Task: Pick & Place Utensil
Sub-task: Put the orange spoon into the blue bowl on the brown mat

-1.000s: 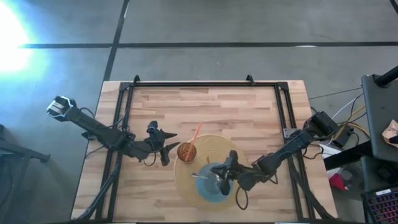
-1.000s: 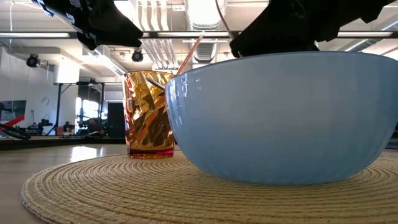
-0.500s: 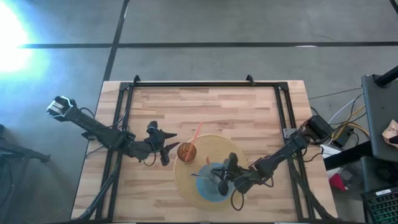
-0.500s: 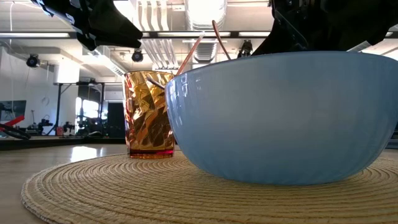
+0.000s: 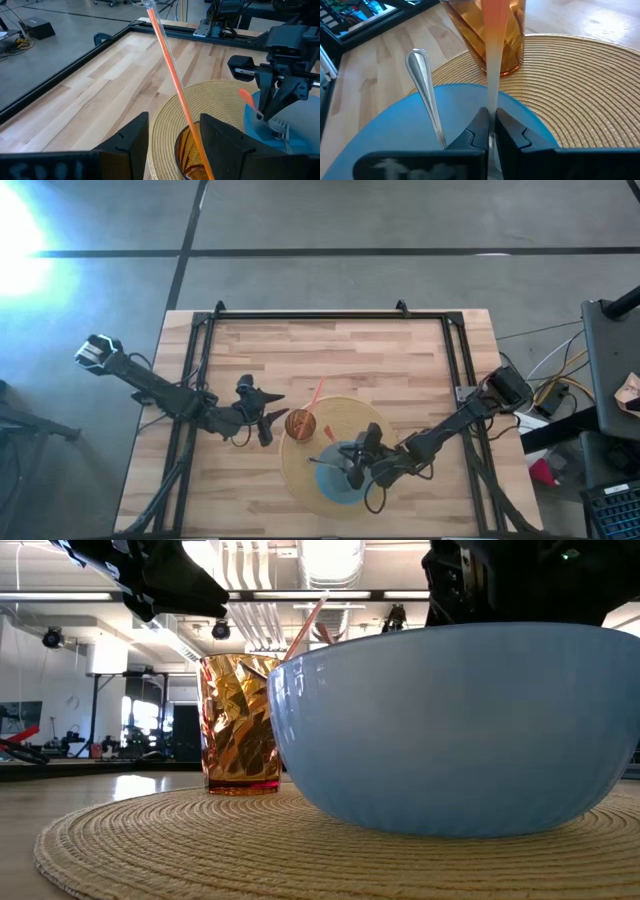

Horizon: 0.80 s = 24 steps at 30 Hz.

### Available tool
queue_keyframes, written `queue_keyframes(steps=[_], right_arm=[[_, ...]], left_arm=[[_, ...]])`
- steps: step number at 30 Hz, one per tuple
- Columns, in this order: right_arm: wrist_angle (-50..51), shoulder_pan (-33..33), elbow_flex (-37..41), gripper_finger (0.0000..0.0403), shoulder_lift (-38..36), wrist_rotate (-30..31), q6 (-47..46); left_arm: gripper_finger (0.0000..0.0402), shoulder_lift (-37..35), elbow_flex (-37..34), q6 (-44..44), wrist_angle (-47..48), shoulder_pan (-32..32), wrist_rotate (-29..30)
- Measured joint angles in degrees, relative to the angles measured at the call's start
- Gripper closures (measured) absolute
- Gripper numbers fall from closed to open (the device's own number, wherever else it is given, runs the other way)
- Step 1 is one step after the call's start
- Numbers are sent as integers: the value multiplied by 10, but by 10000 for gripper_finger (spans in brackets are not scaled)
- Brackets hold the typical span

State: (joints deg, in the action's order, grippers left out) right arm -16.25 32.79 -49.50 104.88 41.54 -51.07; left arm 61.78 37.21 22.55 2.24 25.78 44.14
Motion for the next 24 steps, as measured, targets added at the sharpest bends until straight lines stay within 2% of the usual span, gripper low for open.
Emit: queue_keyframes(steps=[24], right_arm=[[15, -9, 0, 390, 2, 0, 7]], left_arm=[[232, 0, 0, 0, 0, 0, 0]])
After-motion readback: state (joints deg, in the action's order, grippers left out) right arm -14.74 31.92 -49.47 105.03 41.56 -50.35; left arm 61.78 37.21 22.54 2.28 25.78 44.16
